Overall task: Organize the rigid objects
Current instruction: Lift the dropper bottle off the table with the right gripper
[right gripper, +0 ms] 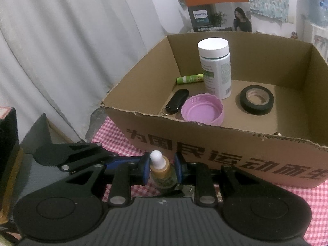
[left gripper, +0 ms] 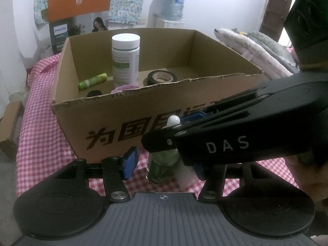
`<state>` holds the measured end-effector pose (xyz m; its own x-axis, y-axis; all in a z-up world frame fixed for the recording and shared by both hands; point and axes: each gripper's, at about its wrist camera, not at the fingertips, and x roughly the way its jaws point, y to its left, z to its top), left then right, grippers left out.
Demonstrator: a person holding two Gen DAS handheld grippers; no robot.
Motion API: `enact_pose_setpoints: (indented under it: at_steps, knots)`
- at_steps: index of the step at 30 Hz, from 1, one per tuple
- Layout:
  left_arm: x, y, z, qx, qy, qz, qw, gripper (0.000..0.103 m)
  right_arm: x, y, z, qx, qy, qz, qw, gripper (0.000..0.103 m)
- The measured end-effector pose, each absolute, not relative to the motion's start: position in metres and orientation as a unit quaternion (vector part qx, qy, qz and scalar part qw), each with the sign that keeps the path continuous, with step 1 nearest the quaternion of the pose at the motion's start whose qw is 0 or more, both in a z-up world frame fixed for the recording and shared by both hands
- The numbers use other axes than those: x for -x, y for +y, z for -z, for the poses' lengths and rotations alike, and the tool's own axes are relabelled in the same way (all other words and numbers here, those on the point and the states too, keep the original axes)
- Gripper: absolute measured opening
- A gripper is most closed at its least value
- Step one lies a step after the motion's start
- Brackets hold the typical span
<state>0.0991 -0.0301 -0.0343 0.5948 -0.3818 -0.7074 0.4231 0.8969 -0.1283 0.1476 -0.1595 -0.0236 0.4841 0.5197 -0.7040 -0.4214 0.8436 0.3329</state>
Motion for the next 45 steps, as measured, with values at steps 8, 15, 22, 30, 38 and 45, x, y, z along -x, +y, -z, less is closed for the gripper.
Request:
enact_pose_setpoints:
  at_steps: [8, 15, 22, 30, 38, 45]
  knots:
    - [-0.093, -0.014, 0.036, -0.016, 0.399, 0.222, 0.890, 0.053, -0.154, -0.163, 0.026, -0.073, 0.435, -0.278, 0.853, 0.027]
    - [-0.095, -0.016, 0.044, -0.019, 0.411, 0.227, 0.883, 0.053, -0.157, -0.165, 0.027, -0.083, 0.438, -0.281, 0.850, 0.027]
    - [-0.101, -0.023, 0.045, -0.028, 0.404, 0.232, 0.884, 0.045, -0.152, -0.158, 0.027, -0.075, 0.437, -0.289, 0.849, 0.027]
    - [-0.098, -0.028, 0.044, -0.036, 0.396, 0.231, 0.888, 0.033, -0.152, -0.156, 0.025, -0.078, 0.433, -0.290, 0.850, 0.023]
    - [-0.095, -0.027, 0.040, -0.042, 0.401, 0.220, 0.888, 0.033, -0.149, -0.152, 0.021, -0.079, 0.429, -0.297, 0.850, 0.023]
    - [-0.096, -0.029, 0.042, -0.046, 0.406, 0.217, 0.887, 0.033, -0.147, -0.148, 0.025, -0.075, 0.433, -0.291, 0.850, 0.024]
